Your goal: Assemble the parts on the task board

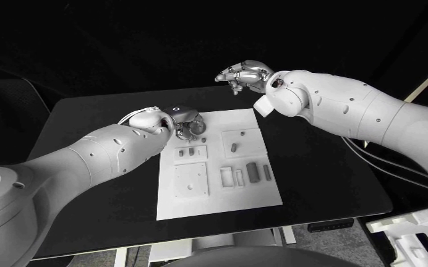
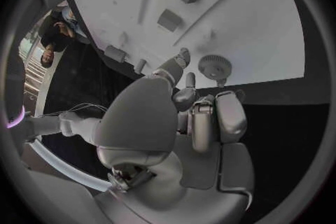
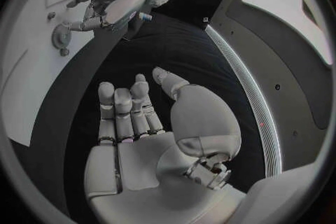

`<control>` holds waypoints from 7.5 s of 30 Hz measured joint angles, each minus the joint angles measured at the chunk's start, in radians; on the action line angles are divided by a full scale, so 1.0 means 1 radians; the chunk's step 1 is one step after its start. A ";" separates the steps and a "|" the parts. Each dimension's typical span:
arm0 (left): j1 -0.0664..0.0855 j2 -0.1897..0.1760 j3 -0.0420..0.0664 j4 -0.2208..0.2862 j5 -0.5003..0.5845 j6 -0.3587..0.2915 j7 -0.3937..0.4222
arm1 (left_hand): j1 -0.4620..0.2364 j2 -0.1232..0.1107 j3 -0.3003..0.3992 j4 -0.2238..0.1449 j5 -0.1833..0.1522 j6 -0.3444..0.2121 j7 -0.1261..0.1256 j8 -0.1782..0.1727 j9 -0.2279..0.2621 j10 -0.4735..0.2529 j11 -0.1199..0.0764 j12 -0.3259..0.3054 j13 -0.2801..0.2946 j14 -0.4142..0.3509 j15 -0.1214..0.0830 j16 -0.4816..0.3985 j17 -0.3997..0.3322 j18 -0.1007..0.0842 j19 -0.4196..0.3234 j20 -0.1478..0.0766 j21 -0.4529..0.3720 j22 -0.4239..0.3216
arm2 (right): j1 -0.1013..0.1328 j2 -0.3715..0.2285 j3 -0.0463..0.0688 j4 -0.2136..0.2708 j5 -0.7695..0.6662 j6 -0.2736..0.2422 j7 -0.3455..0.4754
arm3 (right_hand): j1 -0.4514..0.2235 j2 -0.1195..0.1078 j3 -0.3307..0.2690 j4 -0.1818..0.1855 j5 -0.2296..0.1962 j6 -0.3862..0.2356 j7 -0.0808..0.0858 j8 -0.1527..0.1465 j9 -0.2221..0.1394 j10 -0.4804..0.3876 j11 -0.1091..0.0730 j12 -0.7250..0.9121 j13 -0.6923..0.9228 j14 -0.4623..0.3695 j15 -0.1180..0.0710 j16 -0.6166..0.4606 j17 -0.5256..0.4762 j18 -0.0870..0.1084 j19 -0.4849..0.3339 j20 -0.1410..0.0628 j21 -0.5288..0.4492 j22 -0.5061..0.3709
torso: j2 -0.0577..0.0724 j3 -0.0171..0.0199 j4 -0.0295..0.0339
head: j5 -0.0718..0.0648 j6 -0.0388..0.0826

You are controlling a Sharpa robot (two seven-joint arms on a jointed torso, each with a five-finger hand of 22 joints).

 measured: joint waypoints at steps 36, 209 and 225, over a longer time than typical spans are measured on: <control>-0.024 0.049 0.000 -0.062 0.000 0.026 0.000 | 0.000 0.000 0.004 0.004 0.000 -0.006 0.000 0.000 0.000 -0.005 0.000 0.000 0.003 0.000 0.000 0.000 0.000 0.000 -0.002 0.002 0.000 0.002 | 0.006 0.009 0.000 0.012 -0.001 -0.004 0.000 | 0.000 0.000 0.000 0.000 0.000 0.000 0.000 0.005 0.000 0.000 0.000 0.000 0.000 0.000 0.000 0.000 0.000 0.000 0.000 0.000 0.000 0.000 | 0.001 -0.0019 -0.0005 | -0.016 -0.018; -0.048 0.104 0.000 -0.136 0.033 0.044 -0.022 | -0.055 0.058 0.072 0.058 0.000 0.008 0.005 0.041 0.020 -0.022 -0.010 0.035 0.041 0.000 0.000 0.000 0.000 0.000 -0.004 0.007 0.000 0.034 | 0.013 0.022 0.000 0.029 -0.002 -0.009 0.000 | -0.007 -0.001 0.000 0.000 0.000 0.000 0.000 0.005 0.000 0.000 0.000 0.004 0.000 0.000 0.000 0.004 0.000 0.000 0.000 0.000 0.000 0.000 | 0.005 -0.0066 0.0015 | -0.051 -0.066; -0.047 0.090 0.001 -0.102 0.050 0.019 -0.020 | -0.059 0.062 0.080 0.055 0.000 0.009 0.004 0.056 0.027 -0.024 -0.012 0.039 0.044 0.000 0.000 0.000 0.000 0.000 -0.004 0.007 0.000 0.038 | 0.013 0.013 0.000 0.030 -0.002 -0.009 0.000 | -0.007 -0.001 0.000 0.000 0.000 0.000 0.000 0.005 0.000 0.000 0.000 0.004 0.000 0.000 0.000 0.004 0.000 0.000 0.000 0.000 0.000 0.000 | 0.004 -0.0081 0.0037 | -0.047 -0.060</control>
